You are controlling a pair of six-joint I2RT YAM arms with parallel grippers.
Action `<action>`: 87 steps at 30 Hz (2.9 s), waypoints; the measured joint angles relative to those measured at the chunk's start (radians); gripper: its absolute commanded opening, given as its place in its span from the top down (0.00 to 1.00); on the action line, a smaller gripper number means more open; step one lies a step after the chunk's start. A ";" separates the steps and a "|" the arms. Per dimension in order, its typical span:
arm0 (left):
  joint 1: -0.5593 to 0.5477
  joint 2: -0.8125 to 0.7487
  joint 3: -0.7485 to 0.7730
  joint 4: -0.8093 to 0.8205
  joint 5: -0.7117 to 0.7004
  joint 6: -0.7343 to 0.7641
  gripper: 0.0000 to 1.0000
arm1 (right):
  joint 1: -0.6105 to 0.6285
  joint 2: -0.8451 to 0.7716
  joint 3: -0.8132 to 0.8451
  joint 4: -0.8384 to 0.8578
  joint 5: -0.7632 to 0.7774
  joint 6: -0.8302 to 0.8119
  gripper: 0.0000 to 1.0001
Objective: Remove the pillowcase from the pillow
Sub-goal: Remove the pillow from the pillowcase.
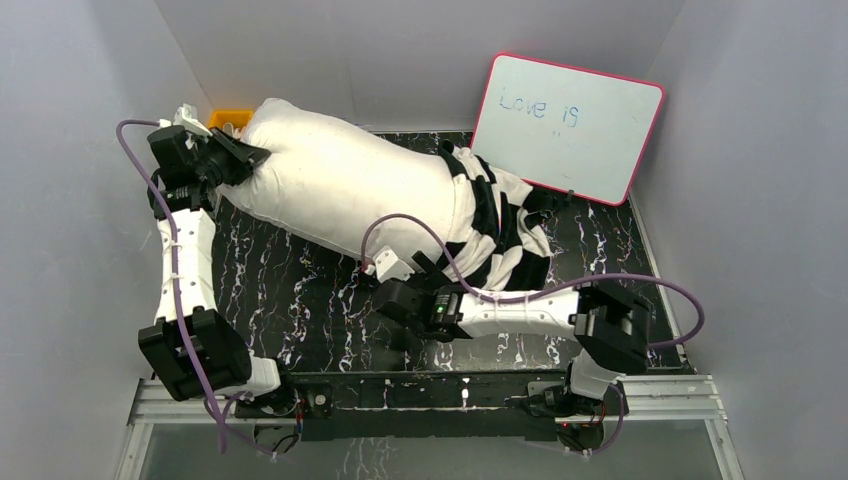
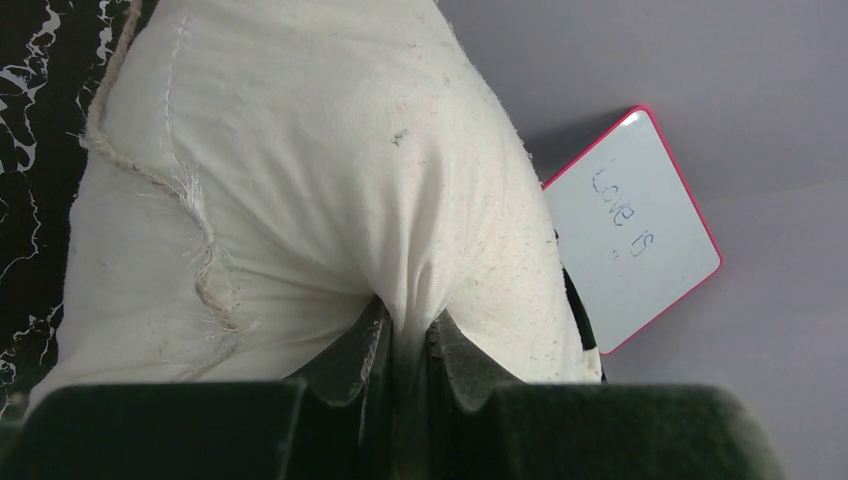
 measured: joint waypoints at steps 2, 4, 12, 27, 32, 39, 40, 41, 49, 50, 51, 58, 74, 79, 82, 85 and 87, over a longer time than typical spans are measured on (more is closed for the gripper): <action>0.000 0.001 0.005 -0.001 0.000 0.000 1.00 | 0.000 0.049 0.020 0.010 0.028 -0.024 0.01; 0.000 0.001 0.006 -0.001 0.000 -0.001 1.00 | 0.002 0.096 0.029 0.031 0.053 -0.051 0.01; 0.000 0.019 0.046 0.000 0.008 -0.026 1.00 | 0.014 0.251 0.038 0.084 0.164 -0.148 0.86; 0.130 0.035 0.147 -0.056 0.016 -0.072 1.00 | -0.417 -0.341 -0.244 0.115 -0.054 0.146 1.00; 0.296 -0.005 0.146 0.028 -0.020 -0.121 1.00 | -0.688 -0.504 -0.290 0.062 -0.220 0.214 1.00; 0.307 -0.067 0.145 0.098 0.008 -0.148 1.00 | -0.763 -0.468 -0.290 -0.074 -0.336 0.198 0.08; 0.304 -0.068 0.137 0.128 0.040 -0.160 1.00 | -0.765 -0.474 -0.290 -0.073 -0.367 0.182 0.07; 0.297 -0.069 0.127 0.154 0.072 -0.168 0.96 | -0.766 -0.486 -0.290 -0.063 -0.391 0.179 0.05; -0.212 -0.029 0.082 0.104 0.211 0.069 0.02 | -0.766 -0.681 -0.249 0.094 -0.525 0.125 0.03; -0.307 -0.019 0.074 0.064 0.198 0.116 0.02 | -0.765 -0.711 -0.248 0.134 -0.530 0.117 0.02; -0.396 -0.004 0.047 0.004 0.171 0.198 0.02 | -0.765 -0.744 -0.247 0.171 -0.534 0.109 0.02; -0.701 0.034 -0.069 -0.095 -0.094 0.373 0.02 | -0.765 -0.626 -0.043 0.238 -0.471 0.077 0.02; -1.008 0.272 -0.179 0.009 -0.749 0.526 1.00 | -0.837 0.071 0.341 0.148 -0.537 0.061 0.23; -1.014 0.244 -0.205 0.006 -0.794 0.500 1.00 | -0.910 0.115 0.303 0.142 -0.597 0.081 1.00; -1.000 0.184 -0.232 -0.013 -0.786 0.496 1.00 | -0.979 0.078 0.224 0.182 -0.640 0.129 1.00; -0.936 0.091 -0.262 -0.047 -0.732 0.493 1.00 | -1.061 0.006 0.110 0.212 -0.682 0.188 1.00; -0.848 0.024 -0.278 -0.083 -0.684 0.493 1.00 | -1.109 -0.064 0.013 0.233 -0.702 0.240 1.00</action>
